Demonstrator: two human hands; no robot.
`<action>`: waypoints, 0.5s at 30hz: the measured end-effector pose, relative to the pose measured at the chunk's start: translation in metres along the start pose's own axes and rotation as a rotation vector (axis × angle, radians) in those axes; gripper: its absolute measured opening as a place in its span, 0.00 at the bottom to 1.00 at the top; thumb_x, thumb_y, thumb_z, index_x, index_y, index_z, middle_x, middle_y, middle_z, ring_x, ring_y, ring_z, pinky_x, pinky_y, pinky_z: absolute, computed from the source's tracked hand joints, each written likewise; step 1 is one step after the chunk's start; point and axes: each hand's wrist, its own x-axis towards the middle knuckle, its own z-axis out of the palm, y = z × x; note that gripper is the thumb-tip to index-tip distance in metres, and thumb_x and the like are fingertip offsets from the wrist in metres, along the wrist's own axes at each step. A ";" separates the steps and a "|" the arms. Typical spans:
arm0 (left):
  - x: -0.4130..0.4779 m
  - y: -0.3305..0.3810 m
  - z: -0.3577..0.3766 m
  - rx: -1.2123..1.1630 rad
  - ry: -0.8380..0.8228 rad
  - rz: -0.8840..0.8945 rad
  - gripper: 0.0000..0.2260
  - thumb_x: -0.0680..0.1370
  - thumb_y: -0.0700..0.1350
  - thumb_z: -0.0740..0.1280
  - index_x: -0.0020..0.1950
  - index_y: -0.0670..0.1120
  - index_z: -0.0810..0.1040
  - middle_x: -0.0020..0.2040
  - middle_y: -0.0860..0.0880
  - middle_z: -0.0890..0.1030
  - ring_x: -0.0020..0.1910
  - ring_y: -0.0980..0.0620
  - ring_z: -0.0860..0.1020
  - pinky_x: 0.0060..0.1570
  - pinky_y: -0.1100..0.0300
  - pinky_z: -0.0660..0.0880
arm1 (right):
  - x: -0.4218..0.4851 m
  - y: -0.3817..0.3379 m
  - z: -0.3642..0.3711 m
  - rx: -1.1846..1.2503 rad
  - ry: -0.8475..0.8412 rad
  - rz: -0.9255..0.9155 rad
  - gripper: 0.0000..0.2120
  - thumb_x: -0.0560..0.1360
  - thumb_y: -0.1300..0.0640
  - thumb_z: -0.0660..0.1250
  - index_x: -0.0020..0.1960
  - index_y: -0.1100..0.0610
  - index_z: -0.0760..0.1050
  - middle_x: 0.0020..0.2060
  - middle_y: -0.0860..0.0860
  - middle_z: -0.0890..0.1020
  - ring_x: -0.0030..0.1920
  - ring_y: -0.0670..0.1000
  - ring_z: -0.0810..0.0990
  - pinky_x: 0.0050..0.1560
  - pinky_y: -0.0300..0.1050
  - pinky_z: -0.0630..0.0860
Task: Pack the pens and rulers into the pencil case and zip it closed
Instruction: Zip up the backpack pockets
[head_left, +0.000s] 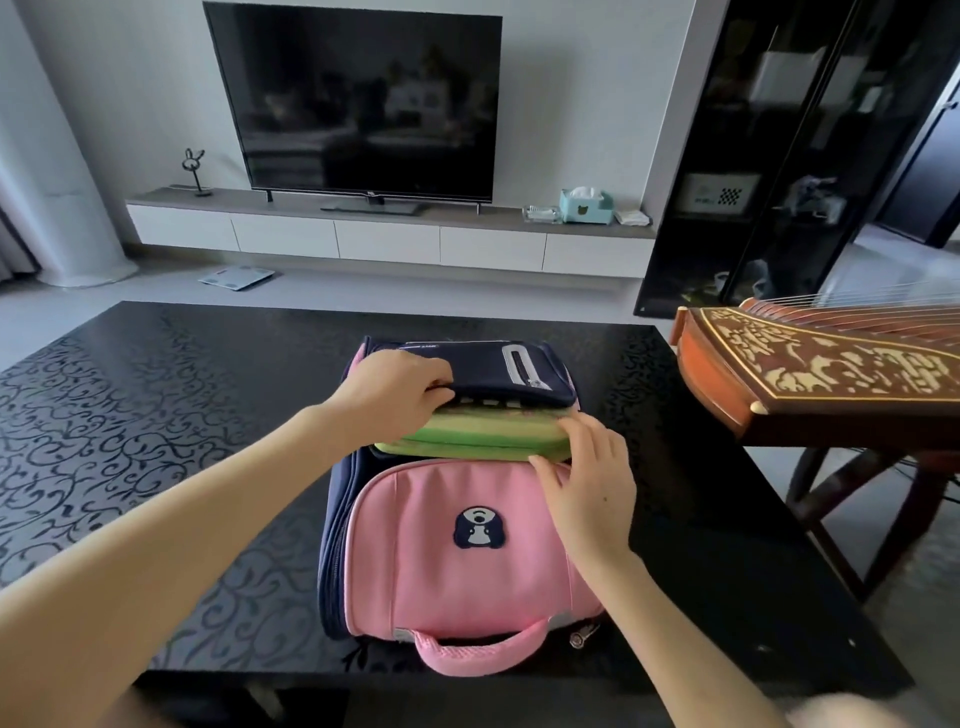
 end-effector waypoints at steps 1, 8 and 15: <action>0.002 0.003 0.002 -0.020 -0.008 0.022 0.12 0.78 0.51 0.60 0.58 0.50 0.76 0.52 0.49 0.82 0.52 0.46 0.77 0.46 0.56 0.69 | 0.002 -0.001 -0.002 -0.030 0.011 -0.016 0.23 0.63 0.53 0.77 0.54 0.59 0.75 0.53 0.55 0.79 0.50 0.57 0.76 0.46 0.52 0.78; 0.015 0.011 0.025 -0.220 -0.039 0.088 0.10 0.79 0.48 0.61 0.53 0.43 0.78 0.44 0.43 0.83 0.44 0.41 0.78 0.40 0.55 0.69 | 0.039 0.007 0.000 -0.232 -0.082 -0.054 0.43 0.57 0.41 0.77 0.67 0.54 0.66 0.62 0.60 0.73 0.63 0.61 0.71 0.65 0.67 0.62; 0.017 0.018 0.034 -0.249 -0.061 0.004 0.12 0.79 0.47 0.62 0.59 0.44 0.78 0.54 0.44 0.82 0.53 0.43 0.77 0.49 0.56 0.68 | 0.046 0.004 0.031 -0.348 -0.206 0.024 0.37 0.55 0.43 0.79 0.61 0.52 0.73 0.56 0.58 0.78 0.55 0.60 0.77 0.62 0.69 0.65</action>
